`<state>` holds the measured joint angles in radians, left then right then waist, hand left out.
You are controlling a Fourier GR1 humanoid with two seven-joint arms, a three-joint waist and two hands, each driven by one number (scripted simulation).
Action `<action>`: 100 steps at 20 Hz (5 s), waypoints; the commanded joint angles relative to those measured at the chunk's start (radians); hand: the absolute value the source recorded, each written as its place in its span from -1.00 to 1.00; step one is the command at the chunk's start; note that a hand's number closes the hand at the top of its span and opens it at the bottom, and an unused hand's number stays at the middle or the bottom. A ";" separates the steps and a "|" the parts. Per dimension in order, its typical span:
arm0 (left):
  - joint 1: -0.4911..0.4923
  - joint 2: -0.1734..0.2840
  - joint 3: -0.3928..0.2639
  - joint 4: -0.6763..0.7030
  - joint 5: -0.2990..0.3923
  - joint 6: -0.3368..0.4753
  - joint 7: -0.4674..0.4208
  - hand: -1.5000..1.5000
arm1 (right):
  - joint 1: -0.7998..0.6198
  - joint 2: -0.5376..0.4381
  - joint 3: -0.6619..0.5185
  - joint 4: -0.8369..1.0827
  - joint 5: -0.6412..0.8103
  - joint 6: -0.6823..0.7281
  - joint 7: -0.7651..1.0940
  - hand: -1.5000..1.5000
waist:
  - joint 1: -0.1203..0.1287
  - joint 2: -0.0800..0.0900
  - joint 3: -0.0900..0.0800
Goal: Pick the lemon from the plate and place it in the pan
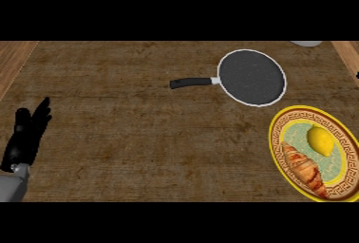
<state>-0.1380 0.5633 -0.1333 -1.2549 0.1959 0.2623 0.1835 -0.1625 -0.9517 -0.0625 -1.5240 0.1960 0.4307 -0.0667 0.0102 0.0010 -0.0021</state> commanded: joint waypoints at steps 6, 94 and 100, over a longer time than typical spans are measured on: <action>0.023 -0.030 0.020 -0.007 -0.042 -0.008 -0.007 0.00 | -0.057 0.103 0.183 -0.085 0.178 0.071 0.232 -1.00 | -0.004 -0.001 0.002; 0.041 -0.211 0.310 -0.085 -0.277 -0.254 0.058 0.00 | -0.267 0.949 -0.025 -0.052 1.161 -0.594 0.931 1.00 | 0.007 0.002 0.003; 0.038 -0.213 0.307 -0.112 -0.291 -0.245 0.085 0.00 | -0.511 0.862 -0.211 0.331 1.030 -0.737 0.822 1.00 | 0.018 0.005 0.003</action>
<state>-0.1251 0.3406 0.1656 -1.3275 -0.1079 0.0356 0.2468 -0.5607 -0.0744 -0.2098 -1.4090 1.2612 -0.1980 0.7790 0.0179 0.0048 0.0004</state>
